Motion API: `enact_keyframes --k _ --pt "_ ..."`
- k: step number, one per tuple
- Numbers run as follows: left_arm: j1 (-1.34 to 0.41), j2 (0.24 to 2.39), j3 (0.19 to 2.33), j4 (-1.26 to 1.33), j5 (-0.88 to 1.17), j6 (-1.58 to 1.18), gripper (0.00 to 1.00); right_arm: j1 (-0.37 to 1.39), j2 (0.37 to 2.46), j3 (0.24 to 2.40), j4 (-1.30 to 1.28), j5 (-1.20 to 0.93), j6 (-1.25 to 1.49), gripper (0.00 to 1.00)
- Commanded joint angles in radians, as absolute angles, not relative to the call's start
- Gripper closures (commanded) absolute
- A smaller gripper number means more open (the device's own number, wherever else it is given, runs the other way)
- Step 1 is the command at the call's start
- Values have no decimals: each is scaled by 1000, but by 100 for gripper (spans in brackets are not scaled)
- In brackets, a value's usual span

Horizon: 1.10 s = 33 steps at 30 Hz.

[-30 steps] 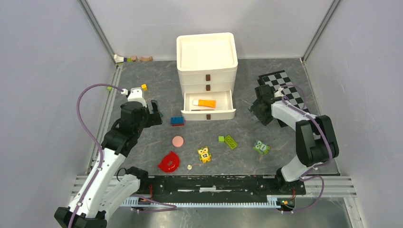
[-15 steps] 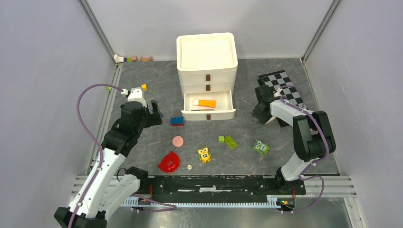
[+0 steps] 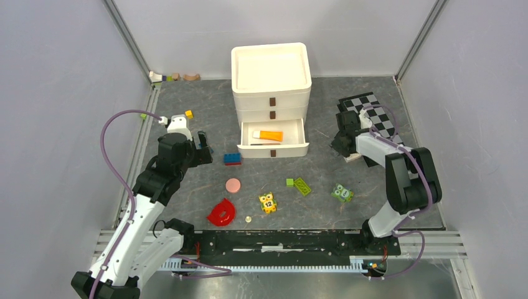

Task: Organize the makeup
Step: Pick up the makeup from the center of the board.

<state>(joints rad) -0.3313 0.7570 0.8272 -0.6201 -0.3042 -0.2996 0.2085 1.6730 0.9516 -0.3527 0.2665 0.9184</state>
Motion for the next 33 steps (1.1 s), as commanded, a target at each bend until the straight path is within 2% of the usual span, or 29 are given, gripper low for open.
enact_keyframes --k 1,9,19,22,25,29,33 --pt "-327 748 827 -589 -287 -273 0 209 1511 877 -162 298 808 86" --pt "-326 748 825 -586 -280 -275 0 244 1339 784 142 113 517 85" --pt "-326 744 826 -587 -286 -273 0 505 1367 769 458 -118 142 84" --pt "-327 744 825 -588 -284 -273 0 556 1397 762 530 -223 14 81" --pt "-327 746 826 -588 -278 -273 0 573 1439 804 488 -312 -114 81" --pt "-326 747 825 -587 -277 -273 0 575 1523 921 316 -310 -269 88" --pt "-327 745 825 -587 -275 -273 0 583 1609 1070 100 -272 -478 89"
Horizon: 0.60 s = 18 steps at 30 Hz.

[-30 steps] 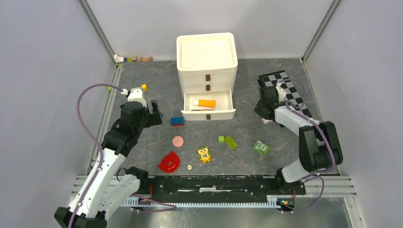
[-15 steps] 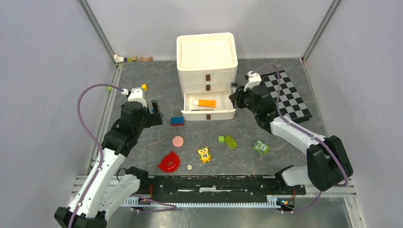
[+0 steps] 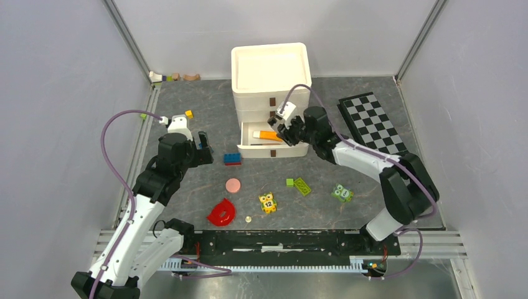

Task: Organize the makeup
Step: Pick up the makeup from the center of the board, then place the makeup in the drawer.

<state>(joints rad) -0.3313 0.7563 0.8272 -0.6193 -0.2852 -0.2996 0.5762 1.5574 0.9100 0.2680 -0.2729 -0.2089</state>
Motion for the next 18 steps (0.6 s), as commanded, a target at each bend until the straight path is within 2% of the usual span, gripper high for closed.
enact_keyframes --k 1,10,18 --pt "-326 745 824 -588 -275 -273 0 586 1631 1102 56 -255 -523 89" --pt "-326 752 825 -586 -272 -271 0 592 1780 1340 -355 -160 -873 89" --pt "-327 753 824 -586 -273 -272 0 594 1886 1421 -402 -75 -931 88"
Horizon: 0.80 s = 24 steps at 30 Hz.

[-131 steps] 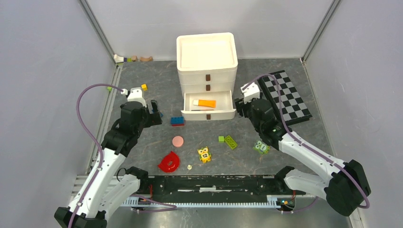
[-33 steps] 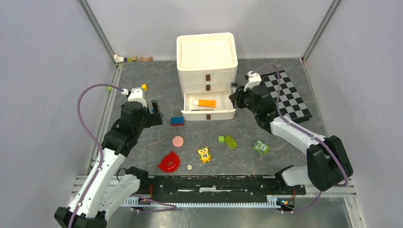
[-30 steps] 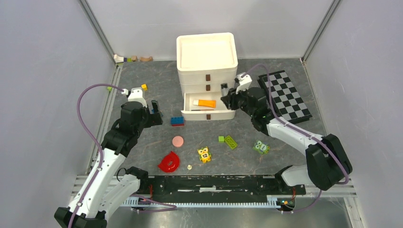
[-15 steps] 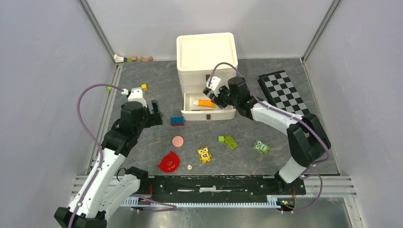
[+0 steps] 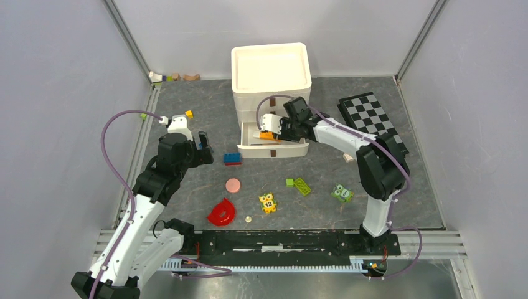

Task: Organize the makeup
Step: Place the makeup in the drawer.

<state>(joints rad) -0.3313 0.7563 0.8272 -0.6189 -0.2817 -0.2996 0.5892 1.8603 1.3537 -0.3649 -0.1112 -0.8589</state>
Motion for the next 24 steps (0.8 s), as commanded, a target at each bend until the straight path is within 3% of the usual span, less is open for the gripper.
enact_keyframes --k 1,7,12,22,24 --pt "-327 752 824 -586 -273 -272 0 594 1898 1425 -405 -73 -935 88" --pt "-327 751 824 -586 -271 -272 0 594 1979 1458 -435 -40 -946 85" --pt "-326 753 823 -585 -266 -272 0 594 2002 1448 -419 -37 -927 70" --pt "-327 753 823 -584 -266 -272 0 595 1974 1447 -376 -32 -862 55" --pt "-326 754 823 -585 -265 -272 0 595 1950 1447 -368 -44 -852 41"
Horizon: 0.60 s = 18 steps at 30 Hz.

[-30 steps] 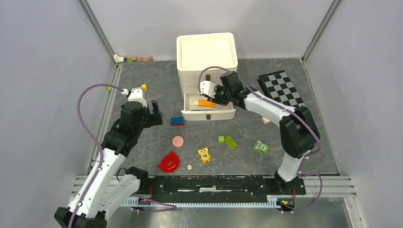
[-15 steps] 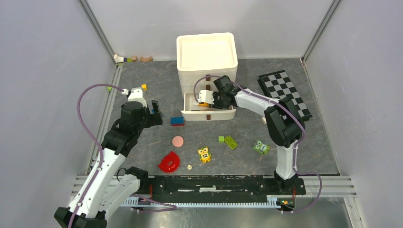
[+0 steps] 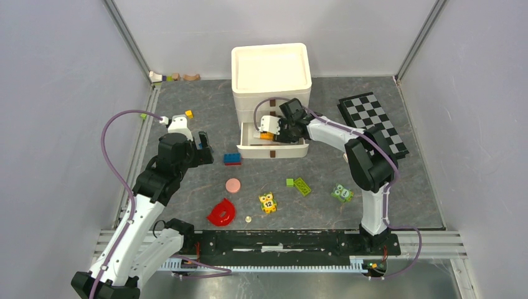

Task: Organize the makeup
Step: Place the makeup in the drawer.

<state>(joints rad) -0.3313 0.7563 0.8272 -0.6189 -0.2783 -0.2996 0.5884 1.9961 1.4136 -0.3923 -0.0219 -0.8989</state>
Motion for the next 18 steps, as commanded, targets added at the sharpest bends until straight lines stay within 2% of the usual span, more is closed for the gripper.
enact_keyframes --k 1,18 --pt "-326 754 822 -585 -265 -272 0 596 1942 1449 -367 -52 -848 40" --pt "-327 755 822 -586 -265 -272 0 608 1672 1354 -268 -115 -746 39"
